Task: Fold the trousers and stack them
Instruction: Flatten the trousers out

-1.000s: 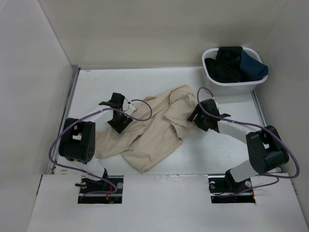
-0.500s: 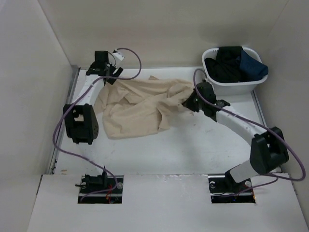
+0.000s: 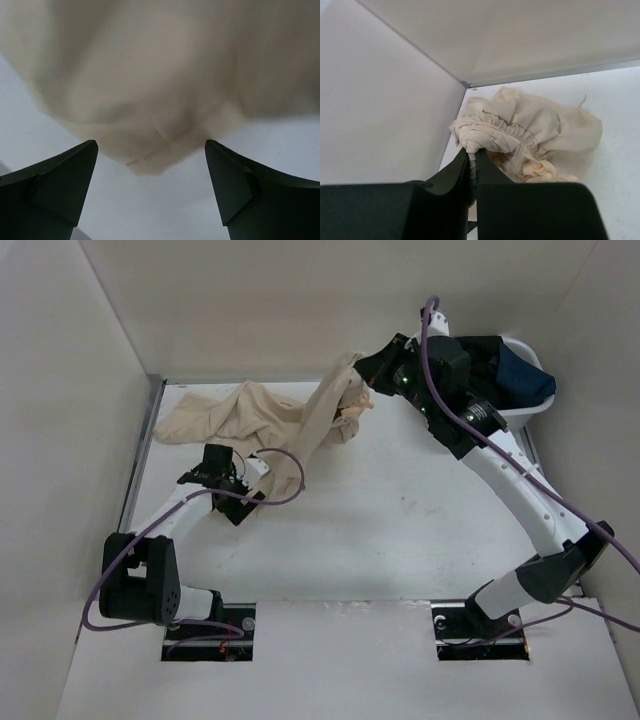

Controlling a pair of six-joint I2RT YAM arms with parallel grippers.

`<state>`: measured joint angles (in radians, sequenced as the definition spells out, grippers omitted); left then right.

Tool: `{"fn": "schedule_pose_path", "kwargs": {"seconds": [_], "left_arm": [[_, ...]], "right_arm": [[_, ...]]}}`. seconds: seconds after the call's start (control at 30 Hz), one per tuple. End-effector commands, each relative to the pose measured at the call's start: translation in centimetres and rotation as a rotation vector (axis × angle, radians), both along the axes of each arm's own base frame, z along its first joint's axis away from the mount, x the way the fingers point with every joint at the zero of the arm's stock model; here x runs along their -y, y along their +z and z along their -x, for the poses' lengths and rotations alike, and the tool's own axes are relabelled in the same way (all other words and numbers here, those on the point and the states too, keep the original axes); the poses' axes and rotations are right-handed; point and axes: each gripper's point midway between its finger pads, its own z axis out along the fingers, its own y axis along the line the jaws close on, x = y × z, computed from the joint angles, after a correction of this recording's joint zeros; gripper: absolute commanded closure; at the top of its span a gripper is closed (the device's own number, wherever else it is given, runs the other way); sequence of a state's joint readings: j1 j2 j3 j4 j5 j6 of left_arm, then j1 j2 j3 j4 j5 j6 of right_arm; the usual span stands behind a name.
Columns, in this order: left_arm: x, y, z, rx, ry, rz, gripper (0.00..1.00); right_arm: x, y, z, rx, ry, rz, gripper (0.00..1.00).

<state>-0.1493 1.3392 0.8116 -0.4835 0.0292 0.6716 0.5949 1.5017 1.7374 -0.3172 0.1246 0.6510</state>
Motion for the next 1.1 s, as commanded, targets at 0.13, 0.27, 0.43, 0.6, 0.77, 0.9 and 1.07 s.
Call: {"fn": "schedule_pose_path", "kwargs": {"seconds": [0.13, 0.27, 0.43, 0.6, 0.77, 0.9, 1.07], "left_arm": [[-1.9, -3.8, -1.0, 0.019, 0.069, -0.048, 0.09], [-2.6, -4.7, -3.3, 0.006, 0.104, -0.089, 0.19], [-5.7, -4.3, -6.2, 0.029, 0.270, -0.105, 1.00], [-17.2, 14.4, -12.2, 0.487, 0.506, -0.116, 1.00], [-18.4, 31.1, -11.2, 0.749, 0.316, -0.261, 1.00], [-11.4, 27.0, -9.3, 0.570, 0.053, -0.277, 0.94], [-5.6, 14.0, -4.5, 0.158, -0.126, -0.226, 0.82]], "right_arm": [[0.8, -0.3, -0.6, -0.004, -0.032, 0.052, 1.00], [2.0, -0.3, -0.4, -0.002, -0.069, 0.059, 1.00], [4.5, 0.1, -0.4, 0.010, -0.115, 0.062, 1.00], [4.5, -0.7, -1.0, 0.001, -0.079, 0.138, 1.00], [8.1, -1.0, -0.5, 0.013, -0.163, 0.145, 1.00], [12.5, -4.1, 0.8, -0.031, -0.240, 0.163, 1.00], [16.2, -8.0, 2.6, -0.094, -0.301, 0.189, 1.00]]}}
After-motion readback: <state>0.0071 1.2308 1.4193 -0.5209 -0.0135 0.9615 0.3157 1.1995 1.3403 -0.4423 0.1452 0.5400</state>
